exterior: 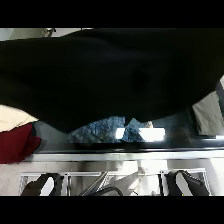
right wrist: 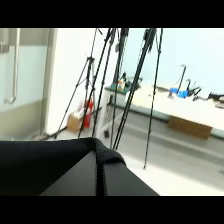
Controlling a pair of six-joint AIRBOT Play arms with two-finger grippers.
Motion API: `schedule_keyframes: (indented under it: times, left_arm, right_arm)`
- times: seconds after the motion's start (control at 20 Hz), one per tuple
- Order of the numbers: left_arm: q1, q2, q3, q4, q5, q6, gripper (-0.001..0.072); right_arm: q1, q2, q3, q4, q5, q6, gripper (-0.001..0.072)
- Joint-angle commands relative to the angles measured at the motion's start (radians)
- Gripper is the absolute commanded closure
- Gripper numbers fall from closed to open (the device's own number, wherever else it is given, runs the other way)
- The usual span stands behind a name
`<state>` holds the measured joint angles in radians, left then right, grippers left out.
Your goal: Fold the shirts.
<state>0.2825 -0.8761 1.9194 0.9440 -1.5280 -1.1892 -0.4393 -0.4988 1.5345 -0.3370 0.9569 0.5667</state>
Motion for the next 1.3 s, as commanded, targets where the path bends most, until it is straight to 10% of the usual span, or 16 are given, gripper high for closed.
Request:
schedule_keyframes:
  times: [0.0, 0.25, 0.55, 1.0, 1.25]
  left_arm:
    - [0.015, -0.122, -0.076, -0.007, -0.071, 0.001, 0.0693]
    - [-0.021, -0.473, -0.266, -0.147, -0.137, 0.108, 0.0693]
    - [-0.116, -0.897, -0.256, -0.058, 0.134, 0.159, 0.0692]
    - [-0.225, -1.176, 0.172, 0.257, 0.122, 0.055, 0.0692]
    - [-0.231, -1.132, 0.058, 0.364, 0.110, 0.100, 0.0693]
  right_arm:
    - [0.000, -0.143, 0.013, 0.027, 0.126, -0.010, 0.0695]
    - [0.158, -0.560, -0.030, 0.014, 0.224, -0.009, 0.0694]
    - [0.270, -1.000, -0.040, -0.001, -0.044, -0.014, 0.0695]
    - [0.205, -1.070, -0.021, 0.026, -0.055, 0.045, 0.0695]
    - [0.193, -1.055, -0.027, -0.315, 0.105, 0.248, 0.0696]
